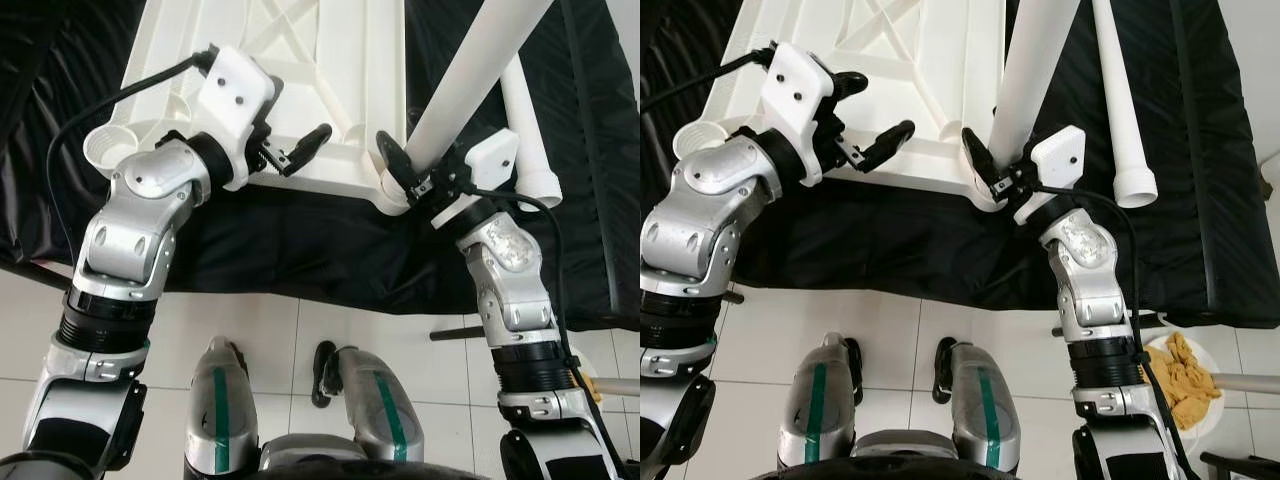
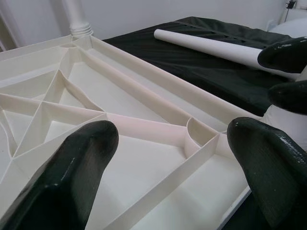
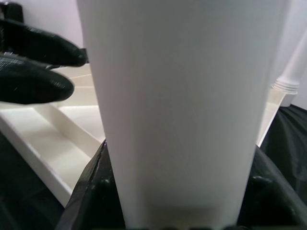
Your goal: Building children table
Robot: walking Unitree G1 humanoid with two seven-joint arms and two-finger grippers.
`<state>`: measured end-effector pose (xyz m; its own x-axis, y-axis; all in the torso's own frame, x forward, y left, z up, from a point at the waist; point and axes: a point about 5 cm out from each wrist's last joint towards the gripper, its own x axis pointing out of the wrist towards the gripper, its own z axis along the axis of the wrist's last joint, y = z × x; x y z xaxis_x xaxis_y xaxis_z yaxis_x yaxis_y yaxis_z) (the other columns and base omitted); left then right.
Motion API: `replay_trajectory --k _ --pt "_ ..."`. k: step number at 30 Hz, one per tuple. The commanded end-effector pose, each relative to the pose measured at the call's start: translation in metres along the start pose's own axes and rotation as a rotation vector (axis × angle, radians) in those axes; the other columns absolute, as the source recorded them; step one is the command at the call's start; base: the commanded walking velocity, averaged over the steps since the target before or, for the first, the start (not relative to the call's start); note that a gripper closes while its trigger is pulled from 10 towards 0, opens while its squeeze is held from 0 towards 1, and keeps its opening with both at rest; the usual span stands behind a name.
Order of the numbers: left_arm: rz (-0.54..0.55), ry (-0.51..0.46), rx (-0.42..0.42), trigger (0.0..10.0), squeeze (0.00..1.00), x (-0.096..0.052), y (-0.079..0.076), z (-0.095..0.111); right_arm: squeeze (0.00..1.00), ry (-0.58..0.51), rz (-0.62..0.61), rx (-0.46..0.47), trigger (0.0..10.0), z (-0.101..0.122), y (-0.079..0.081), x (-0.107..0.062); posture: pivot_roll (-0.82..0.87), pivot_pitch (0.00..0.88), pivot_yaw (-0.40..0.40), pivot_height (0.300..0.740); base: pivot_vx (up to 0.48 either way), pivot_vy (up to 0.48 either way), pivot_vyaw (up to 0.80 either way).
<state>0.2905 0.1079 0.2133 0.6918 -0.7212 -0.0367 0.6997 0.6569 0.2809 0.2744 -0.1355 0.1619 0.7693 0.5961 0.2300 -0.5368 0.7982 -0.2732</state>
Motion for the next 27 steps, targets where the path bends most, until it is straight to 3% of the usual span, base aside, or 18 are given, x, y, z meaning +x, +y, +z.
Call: replay_trajectory --k 1,11,27 --pt "0.02 -0.02 0.014 10.0 0.0 -0.001 0.001 0.007 0.0 0.111 0.065 0.03 10.0 -0.023 0.014 -0.009 0.12 0.138 -0.095 0.74 0.0 0.0 0.0" --pt "0.017 -0.02 0.016 10.0 0.0 -0.001 0.001 0.007 0.0 0.19 -0.093 0.197 10.0 -0.035 -0.004 -0.01 0.12 0.141 -0.09 0.74 0.0 0.0 0.0" --pt "0.019 -0.019 0.02 10.0 0.0 -0.003 0.0 0.008 0.0 0.295 -0.154 0.247 10.0 -0.047 -0.014 -0.007 0.13 0.143 -0.095 0.74 0.0 0.0 0.0"
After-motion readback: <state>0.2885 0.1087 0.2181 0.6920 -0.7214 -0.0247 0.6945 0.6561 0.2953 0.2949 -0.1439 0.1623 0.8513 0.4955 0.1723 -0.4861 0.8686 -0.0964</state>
